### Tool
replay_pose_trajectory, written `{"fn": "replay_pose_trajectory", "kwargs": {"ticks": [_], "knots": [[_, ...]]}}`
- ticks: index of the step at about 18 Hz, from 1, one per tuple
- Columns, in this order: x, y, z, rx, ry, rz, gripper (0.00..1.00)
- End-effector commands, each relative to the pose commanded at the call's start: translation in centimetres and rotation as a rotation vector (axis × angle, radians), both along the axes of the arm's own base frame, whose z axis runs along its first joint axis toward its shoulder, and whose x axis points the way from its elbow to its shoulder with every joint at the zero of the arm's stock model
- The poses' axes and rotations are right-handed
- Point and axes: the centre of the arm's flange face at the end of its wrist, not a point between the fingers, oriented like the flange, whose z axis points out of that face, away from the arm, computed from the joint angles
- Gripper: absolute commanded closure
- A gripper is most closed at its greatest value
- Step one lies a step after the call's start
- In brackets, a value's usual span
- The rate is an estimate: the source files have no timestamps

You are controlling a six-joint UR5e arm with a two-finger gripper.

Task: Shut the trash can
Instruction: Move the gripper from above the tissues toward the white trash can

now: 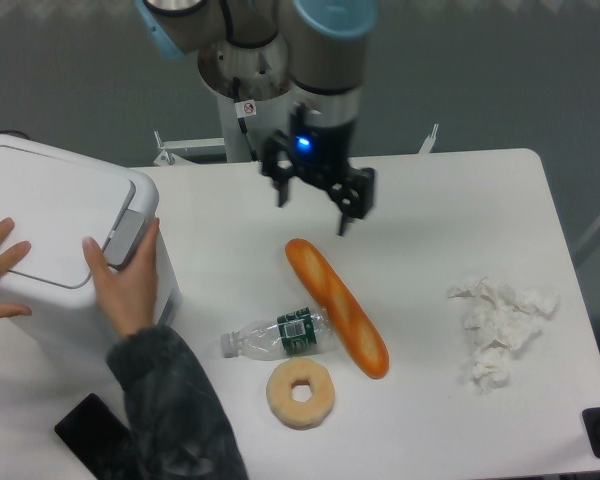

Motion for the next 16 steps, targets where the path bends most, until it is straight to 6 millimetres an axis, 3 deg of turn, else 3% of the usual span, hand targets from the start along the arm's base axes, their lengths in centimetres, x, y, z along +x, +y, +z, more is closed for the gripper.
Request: {"fn": "replay_pose_trajectory", "kwargs": {"ticks": [3, 6, 16], "knots": [[2.4, 0.7, 0.6, 0.013, -0.016, 0.002, 0.0], [3.4, 1.1, 0.8, 0.021, -0.03, 0.013, 0.0], [3.9, 0.9, 1.7, 0.052, -0.042, 0.021, 0.0]]}}
